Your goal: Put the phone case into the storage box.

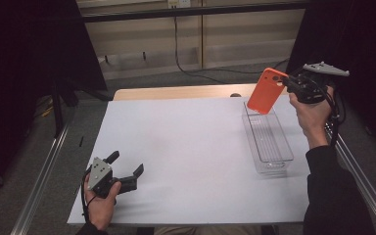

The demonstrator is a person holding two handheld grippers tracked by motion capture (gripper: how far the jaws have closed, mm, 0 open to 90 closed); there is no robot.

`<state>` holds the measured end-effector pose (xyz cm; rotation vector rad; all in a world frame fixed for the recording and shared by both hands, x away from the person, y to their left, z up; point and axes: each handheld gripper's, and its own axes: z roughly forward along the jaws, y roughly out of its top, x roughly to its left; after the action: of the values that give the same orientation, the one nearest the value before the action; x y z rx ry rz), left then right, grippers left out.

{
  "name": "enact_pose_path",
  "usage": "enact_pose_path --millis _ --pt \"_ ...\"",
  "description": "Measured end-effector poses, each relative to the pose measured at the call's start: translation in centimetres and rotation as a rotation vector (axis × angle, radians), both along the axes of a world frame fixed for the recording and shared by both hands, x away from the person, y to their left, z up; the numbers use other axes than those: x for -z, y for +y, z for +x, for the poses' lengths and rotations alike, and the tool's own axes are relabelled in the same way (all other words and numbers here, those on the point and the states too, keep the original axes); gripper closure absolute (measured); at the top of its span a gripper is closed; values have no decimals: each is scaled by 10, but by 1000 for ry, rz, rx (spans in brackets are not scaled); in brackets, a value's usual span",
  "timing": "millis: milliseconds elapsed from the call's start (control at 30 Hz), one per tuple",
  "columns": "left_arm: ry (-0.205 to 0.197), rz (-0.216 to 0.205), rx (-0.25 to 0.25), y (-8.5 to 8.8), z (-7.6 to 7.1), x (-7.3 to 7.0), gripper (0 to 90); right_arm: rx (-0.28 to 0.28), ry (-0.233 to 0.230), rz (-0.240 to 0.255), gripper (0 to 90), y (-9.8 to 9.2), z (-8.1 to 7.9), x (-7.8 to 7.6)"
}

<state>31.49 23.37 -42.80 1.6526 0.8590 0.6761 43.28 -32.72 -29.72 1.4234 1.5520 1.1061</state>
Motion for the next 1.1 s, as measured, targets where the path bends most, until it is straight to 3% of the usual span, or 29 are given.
enact_pose_path --millis 233,800,1100 --pt "1 -1 2 0 0 0 27 13 17 -18 826 -2 10 9" --pt "8 -7 14 0 -1 0 26 40 52 -120 826 6 28 32" --pt "12 -8 17 -1 -2 0 26 42 76 -135 826 8 35 46"
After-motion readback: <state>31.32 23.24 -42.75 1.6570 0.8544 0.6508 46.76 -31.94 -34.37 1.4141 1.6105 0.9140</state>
